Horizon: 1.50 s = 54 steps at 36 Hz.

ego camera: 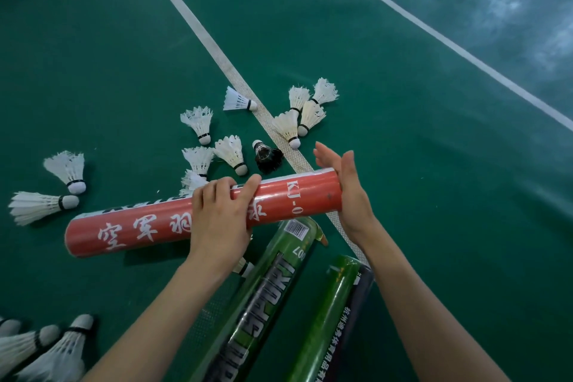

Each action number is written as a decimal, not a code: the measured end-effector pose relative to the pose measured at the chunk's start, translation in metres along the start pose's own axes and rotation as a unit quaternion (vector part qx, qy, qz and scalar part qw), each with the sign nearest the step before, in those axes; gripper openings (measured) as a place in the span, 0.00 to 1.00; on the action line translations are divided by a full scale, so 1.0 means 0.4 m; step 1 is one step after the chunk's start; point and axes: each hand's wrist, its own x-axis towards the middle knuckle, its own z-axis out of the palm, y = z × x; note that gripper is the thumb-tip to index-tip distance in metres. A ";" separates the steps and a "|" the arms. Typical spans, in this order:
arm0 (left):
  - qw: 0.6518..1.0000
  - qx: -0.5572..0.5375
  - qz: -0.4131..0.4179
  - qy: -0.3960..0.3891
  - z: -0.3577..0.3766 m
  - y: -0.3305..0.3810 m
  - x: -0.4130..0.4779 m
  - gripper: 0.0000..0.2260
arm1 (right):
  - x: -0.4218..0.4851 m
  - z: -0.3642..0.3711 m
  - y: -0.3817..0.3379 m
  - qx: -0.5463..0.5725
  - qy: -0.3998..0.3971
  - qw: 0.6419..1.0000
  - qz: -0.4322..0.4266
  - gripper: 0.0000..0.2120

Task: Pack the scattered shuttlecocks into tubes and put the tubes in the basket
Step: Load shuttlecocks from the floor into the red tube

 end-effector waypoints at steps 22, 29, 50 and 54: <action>0.987 -0.011 -0.146 -0.073 0.008 -0.129 0.059 0.38 | 0.495 0.062 0.082 -0.603 -0.048 0.796 -0.031 0.35; 0.985 -0.005 -0.151 -0.083 0.017 -0.132 0.044 0.38 | 0.412 0.037 0.095 -0.567 -0.013 0.811 -0.147 0.18; 0.995 -0.022 -0.061 -0.071 -0.025 -0.031 0.012 0.40 | 0.081 -0.022 0.015 -0.023 0.116 0.992 -0.034 0.06; 0.996 -0.038 -0.060 -0.056 -0.026 -0.017 0.005 0.39 | 0.046 0.022 0.020 -0.043 0.021 0.999 -0.023 0.17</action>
